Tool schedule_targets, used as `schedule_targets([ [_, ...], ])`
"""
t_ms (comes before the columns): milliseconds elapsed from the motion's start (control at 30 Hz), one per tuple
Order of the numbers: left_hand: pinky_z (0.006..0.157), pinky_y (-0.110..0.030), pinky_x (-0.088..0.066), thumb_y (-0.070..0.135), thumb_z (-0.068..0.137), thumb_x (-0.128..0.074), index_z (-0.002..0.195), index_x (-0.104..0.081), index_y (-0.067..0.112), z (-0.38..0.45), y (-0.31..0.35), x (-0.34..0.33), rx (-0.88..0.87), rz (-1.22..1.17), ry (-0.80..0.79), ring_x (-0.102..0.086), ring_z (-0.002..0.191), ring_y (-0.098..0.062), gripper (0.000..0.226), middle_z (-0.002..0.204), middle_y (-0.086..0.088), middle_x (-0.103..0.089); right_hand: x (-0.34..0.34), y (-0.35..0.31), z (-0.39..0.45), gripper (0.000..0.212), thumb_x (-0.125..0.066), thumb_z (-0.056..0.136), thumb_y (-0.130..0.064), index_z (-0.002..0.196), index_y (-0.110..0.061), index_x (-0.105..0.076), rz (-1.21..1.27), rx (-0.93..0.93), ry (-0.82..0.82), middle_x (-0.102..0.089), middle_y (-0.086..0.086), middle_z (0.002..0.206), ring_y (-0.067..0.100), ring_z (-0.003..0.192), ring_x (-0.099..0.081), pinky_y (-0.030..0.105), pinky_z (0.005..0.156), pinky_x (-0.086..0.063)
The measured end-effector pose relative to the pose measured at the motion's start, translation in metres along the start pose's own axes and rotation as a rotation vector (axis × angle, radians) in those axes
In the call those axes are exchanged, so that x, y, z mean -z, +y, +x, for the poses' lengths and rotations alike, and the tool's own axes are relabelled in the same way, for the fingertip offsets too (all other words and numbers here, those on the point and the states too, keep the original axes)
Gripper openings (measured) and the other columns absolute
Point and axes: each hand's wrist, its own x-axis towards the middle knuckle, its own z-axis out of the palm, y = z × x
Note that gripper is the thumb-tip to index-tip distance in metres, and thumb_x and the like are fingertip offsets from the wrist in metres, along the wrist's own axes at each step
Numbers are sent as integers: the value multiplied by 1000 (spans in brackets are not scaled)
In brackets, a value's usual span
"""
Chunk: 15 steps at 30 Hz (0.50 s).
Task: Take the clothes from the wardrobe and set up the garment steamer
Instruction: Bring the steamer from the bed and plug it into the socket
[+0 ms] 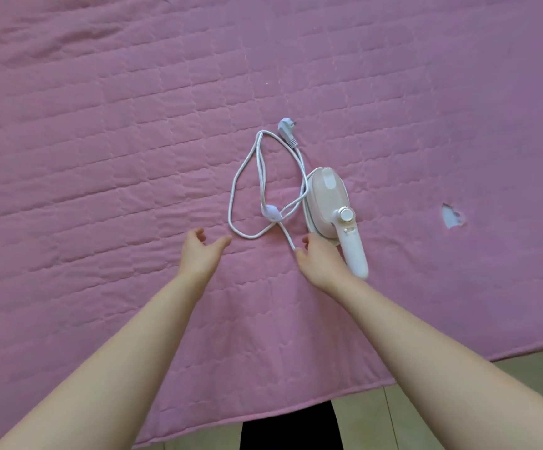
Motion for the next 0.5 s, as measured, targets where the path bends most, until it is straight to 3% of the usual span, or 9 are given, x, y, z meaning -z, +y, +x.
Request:
schedule_targets([
  [133, 93, -26, -35, 33, 84, -71, 143, -35, 11, 26, 11, -17, -14, -11, -23, -47, 123, -19, 73, 140, -5, -46, -6, 1, 32, 41, -45, 96, -23, 129, 2, -44, 56, -21, 13, -56, 20, 127, 38, 118, -52, 40, 94, -43],
  [300, 95, -27, -33, 48, 83, -69, 146, -33, 10, 46, 21, -39, -16, -78, -92, -45, 128, -19, 82, 145, -3, -42, -16, -2, 58, 52, -49, 94, -38, 130, -2, -41, 289, -87, 38, -60, 15, 120, 32, 111, -56, 38, 89, -44],
  [400, 97, -29, -37, 58, 79, -67, 145, -32, 11, 54, 36, -49, -42, -98, -129, -51, 125, -20, 89, 140, -3, -48, -17, -10, 73, 46, -51, 90, -46, 111, -5, -54, 475, -148, 79, -63, 11, 103, 26, 93, -57, 32, 76, -40],
  [500, 84, -30, -51, 71, 63, -70, 139, -43, 8, 63, 54, -54, -54, -121, -214, -69, 96, -17, 102, 118, -5, -65, -14, -23, 86, 46, -43, 92, -47, 89, -6, -63, 671, -228, 112, -65, 10, 89, 28, 85, -60, 38, 81, -49],
])
